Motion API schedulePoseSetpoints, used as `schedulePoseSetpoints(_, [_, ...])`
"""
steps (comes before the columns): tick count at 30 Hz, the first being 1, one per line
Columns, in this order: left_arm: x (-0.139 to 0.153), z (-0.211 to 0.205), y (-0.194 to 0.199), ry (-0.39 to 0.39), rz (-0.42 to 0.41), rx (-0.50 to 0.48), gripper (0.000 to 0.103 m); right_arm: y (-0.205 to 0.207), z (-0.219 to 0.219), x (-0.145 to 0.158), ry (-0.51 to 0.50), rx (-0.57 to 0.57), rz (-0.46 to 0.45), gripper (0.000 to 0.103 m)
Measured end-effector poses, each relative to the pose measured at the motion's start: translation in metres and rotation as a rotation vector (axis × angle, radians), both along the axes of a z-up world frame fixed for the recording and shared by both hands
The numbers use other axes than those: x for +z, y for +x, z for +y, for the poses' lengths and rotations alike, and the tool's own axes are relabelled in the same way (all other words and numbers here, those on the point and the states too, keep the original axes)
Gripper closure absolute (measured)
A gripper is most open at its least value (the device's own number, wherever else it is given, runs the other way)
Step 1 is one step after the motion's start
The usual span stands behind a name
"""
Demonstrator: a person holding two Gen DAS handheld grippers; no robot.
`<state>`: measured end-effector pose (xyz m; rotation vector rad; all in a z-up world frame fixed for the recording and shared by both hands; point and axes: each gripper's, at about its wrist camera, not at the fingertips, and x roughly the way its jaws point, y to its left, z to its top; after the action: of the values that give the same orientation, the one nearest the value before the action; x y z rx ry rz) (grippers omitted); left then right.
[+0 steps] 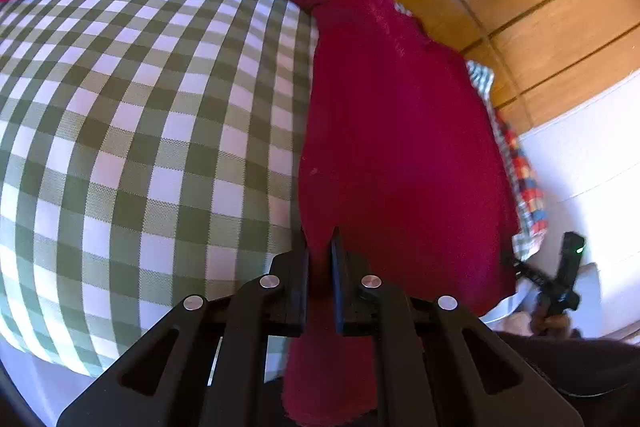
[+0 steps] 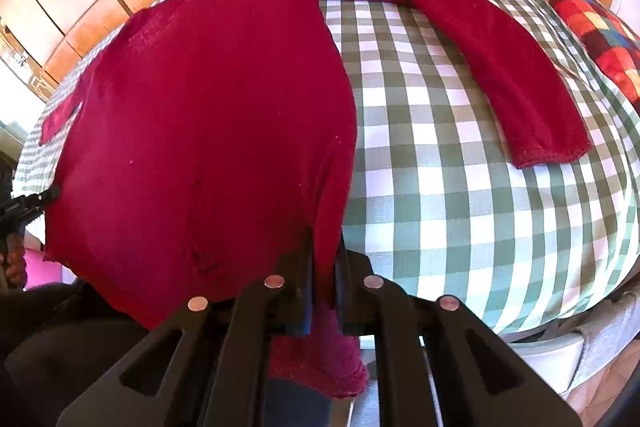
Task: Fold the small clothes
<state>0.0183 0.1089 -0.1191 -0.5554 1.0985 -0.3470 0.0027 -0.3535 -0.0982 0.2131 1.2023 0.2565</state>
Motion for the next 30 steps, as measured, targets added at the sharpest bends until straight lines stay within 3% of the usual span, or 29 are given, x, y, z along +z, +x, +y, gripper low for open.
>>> schedulePoseSetpoints(3, [0.008,0.008,-0.001,-0.005,-0.009,0.031,0.093,0.007,-0.021,0.014,-0.002,-0.057,-0.073,0.076])
schedulePoseSetpoints(5, [0.018,0.013,0.000,0.032,-0.034,0.059,0.093,0.012,-0.044,0.021,-0.038,-0.158,-0.117,0.056])
schedulePoseSetpoints(8, [0.033,0.021,0.002,0.057,-0.079,0.100,0.093,0.021,-0.075,0.022,-0.141,-0.265,-0.162,0.053])
schedulePoseSetpoints(11, [0.045,0.020,0.009,0.061,-0.113,0.114,0.093,0.032,-0.088,0.007,-0.233,-0.256,-0.139,0.053])
schedulePoseSetpoints(12, [0.049,0.019,0.011,0.064,-0.124,0.112,0.093,0.038,-0.089,-0.001,-0.257,-0.236,-0.121,0.053])
schedulePoseSetpoints(13, [0.051,0.016,0.014,0.064,-0.129,0.109,0.093,0.045,-0.090,-0.009,-0.280,-0.212,-0.100,0.060])
schedulePoseSetpoints(14, [0.053,0.013,0.017,0.062,-0.134,0.102,0.093,0.049,-0.090,-0.015,-0.307,-0.190,-0.088,0.077])
schedulePoseSetpoints(15, [0.054,0.008,0.021,0.062,-0.138,0.091,0.093,0.050,-0.090,-0.020,-0.328,-0.179,-0.094,0.080])
schedulePoseSetpoints(16, [0.056,0.002,0.024,0.064,-0.140,0.083,0.093,0.050,-0.089,-0.019,-0.351,-0.171,-0.101,0.094])
schedulePoseSetpoints(20, [0.062,-0.028,0.036,0.103,-0.168,0.005,0.093,0.045,-0.112,0.025,-0.229,-0.265,-0.203,0.097])
schedulePoseSetpoints(24, [0.058,-0.055,0.051,0.116,-0.163,-0.065,0.093,0.044,-0.173,0.076,-0.070,-0.443,-0.317,0.097])
schedulePoseSetpoints(27, [0.054,-0.076,0.063,0.114,-0.154,-0.109,0.093,0.057,-0.219,0.092,-0.041,-0.566,-0.342,0.097])
schedulePoseSetpoints(30, [0.053,-0.099,0.072,0.115,-0.153,-0.151,0.093,0.087,-0.259,0.089,-0.046,-0.651,-0.320,0.097])
